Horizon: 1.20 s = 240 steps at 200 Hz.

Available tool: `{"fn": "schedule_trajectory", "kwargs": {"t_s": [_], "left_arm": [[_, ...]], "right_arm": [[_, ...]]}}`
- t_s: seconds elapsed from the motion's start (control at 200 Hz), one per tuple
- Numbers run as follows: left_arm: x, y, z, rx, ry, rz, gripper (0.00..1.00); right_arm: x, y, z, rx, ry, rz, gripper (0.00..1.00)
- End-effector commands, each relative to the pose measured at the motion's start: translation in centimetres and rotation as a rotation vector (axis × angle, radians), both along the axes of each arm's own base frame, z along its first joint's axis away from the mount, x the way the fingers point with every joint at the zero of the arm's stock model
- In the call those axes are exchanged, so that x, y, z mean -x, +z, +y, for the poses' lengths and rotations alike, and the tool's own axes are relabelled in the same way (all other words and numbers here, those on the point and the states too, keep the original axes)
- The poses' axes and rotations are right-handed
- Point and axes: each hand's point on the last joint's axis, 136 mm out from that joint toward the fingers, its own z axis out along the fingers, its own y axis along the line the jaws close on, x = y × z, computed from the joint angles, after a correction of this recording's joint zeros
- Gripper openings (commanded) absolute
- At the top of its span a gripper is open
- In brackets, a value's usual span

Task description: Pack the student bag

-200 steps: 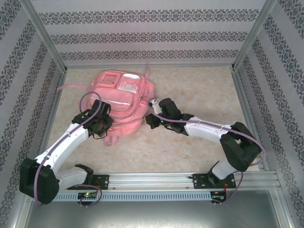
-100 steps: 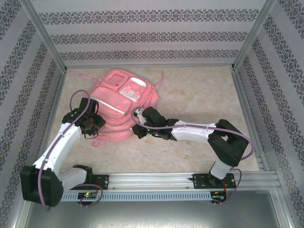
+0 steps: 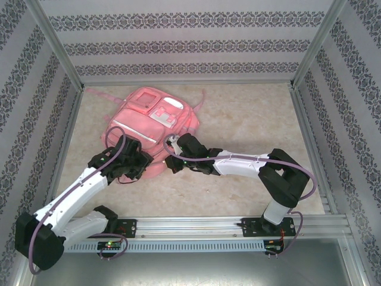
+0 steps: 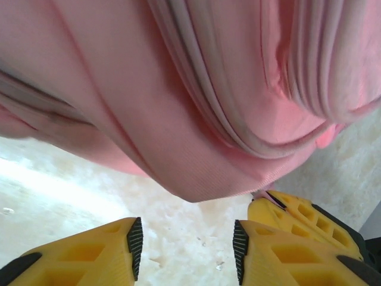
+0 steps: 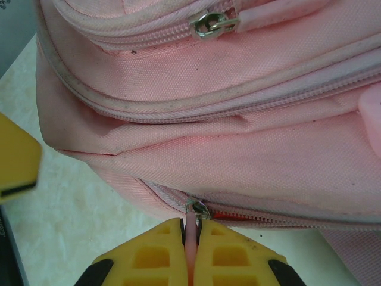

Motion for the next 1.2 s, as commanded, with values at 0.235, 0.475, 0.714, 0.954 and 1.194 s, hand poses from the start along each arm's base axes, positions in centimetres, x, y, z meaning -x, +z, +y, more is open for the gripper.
{"fn": "schedule_trajectory", "kwargs": {"t_s": [0.235,0.475,0.714,0.954,1.194], "left_arm": [[-3.6,-0.8,-1.4,-0.021,0.115,-0.042,0.59],[-3.7,-2.5,0.1,-0.144,0.125,-0.003,0.17],[-2.4,-1.6,2.3,-0.225,0.145,-0.009,0.00],[-1.4,0.5,3.9,-0.265,0.144,-0.056,0.00],[-0.9,2.3,4.8,-0.296,0.121,-0.094,0.00]], "right_arm": [[0.0,1.5,0.8,-0.054,-0.010,-0.008,0.00],[0.0,1.6,0.6,-0.052,-0.015,-0.012,0.00],[-1.3,0.8,-1.3,-0.007,-0.067,-0.033,0.00],[-6.8,-0.7,-7.3,0.079,-0.205,-0.070,0.00],[-12.4,-1.7,-12.8,0.128,-0.352,-0.080,0.00]]}}
